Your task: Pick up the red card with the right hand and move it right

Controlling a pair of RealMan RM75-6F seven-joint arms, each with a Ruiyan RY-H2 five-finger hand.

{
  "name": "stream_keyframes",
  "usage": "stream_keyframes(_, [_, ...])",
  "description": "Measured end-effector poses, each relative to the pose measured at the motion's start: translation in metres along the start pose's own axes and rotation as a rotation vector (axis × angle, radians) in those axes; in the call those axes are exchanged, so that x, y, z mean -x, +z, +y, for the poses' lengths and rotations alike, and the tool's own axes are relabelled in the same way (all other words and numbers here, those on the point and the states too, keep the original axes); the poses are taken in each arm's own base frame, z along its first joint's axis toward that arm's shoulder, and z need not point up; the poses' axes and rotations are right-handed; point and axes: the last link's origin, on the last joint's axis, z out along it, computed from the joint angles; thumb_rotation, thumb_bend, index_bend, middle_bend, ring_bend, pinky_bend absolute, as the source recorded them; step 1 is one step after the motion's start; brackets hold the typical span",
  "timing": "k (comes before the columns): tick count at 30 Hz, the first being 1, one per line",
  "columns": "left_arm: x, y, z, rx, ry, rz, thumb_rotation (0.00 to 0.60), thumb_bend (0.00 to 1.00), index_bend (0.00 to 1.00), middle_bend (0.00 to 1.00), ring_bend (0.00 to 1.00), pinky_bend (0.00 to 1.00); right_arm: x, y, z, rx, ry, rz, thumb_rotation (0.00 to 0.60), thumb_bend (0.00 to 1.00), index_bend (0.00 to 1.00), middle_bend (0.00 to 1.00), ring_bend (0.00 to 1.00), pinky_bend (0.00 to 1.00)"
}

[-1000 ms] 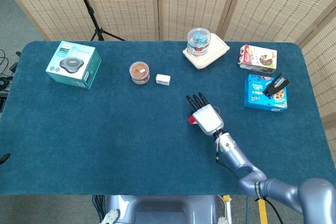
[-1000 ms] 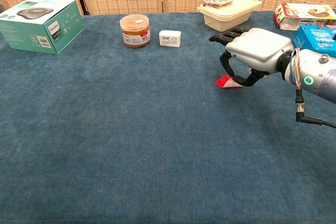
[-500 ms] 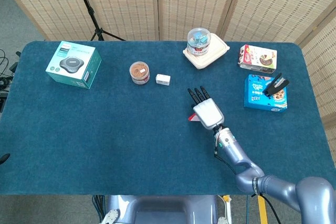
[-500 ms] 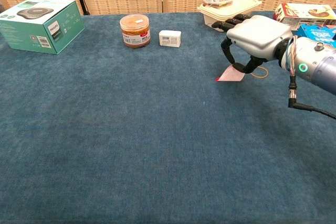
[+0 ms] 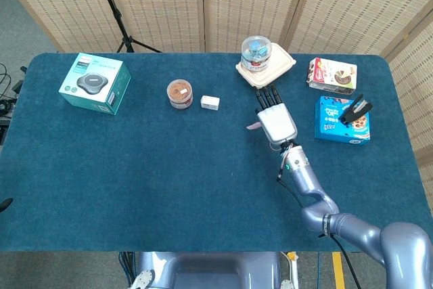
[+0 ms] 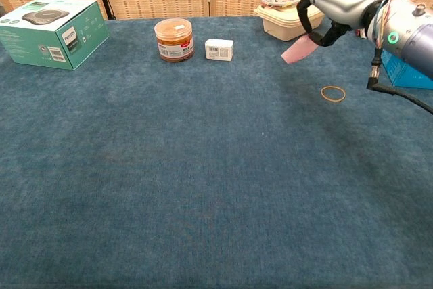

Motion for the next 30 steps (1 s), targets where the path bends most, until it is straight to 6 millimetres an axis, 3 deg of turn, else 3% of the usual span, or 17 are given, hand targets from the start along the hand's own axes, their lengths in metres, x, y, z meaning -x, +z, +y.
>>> stream_keyframes(6, [0.0, 0.0, 0.0, 0.002, -0.001, -0.004, 0.6, 0.0, 0.0, 0.0, 0.0, 0.0, -0.022, -0.007, 0.016, 0.023, 0.05, 0.069, 0.6, 0.54, 0.61, 0.0, 0.0, 0.0])
stream_keyframes(9, [0.0, -0.001, 0.0, 0.006, 0.0, -0.007, 0.6, 0.0, 0.0, 0.0, 0.0, 0.0, -0.032, -0.015, 0.027, 0.035, 0.077, 0.104, 0.6, 0.5, 0.43, 0.0, 0.0, 0.0])
stream_keyframes(11, [0.001, -0.002, 0.001, 0.011, 0.002, -0.011, 0.6, 0.0, 0.0, 0.0, 0.0, 0.0, -0.037, -0.02, 0.034, 0.039, 0.093, 0.116, 0.6, 0.27, 0.15, 0.0, 0.0, 0.0])
stream_keyframes(13, [0.001, -0.002, 0.002, 0.017, 0.006, -0.014, 0.6, 0.0, 0.0, 0.0, 0.0, 0.0, -0.041, -0.027, 0.04, 0.042, 0.109, 0.119, 0.6, 0.11, 0.03, 0.0, 0.0, 0.0])
stream_keyframes(17, [0.003, -0.005, 0.003, 0.025, 0.01, -0.018, 0.6, 0.0, 0.0, 0.0, 0.0, 0.0, -0.049, -0.041, 0.05, 0.047, 0.137, 0.12, 0.6, 0.0, 0.0, 0.0, 0.0, 0.0])
stream_keyframes(30, [0.006, -0.016, 0.004, 0.045, 0.022, -0.029, 0.6, 0.0, 0.0, 0.0, 0.0, 0.0, -0.066, -0.121, 0.1, 0.134, 0.258, 0.137, 0.6, 0.0, 0.0, 0.0, 0.0, 0.0])
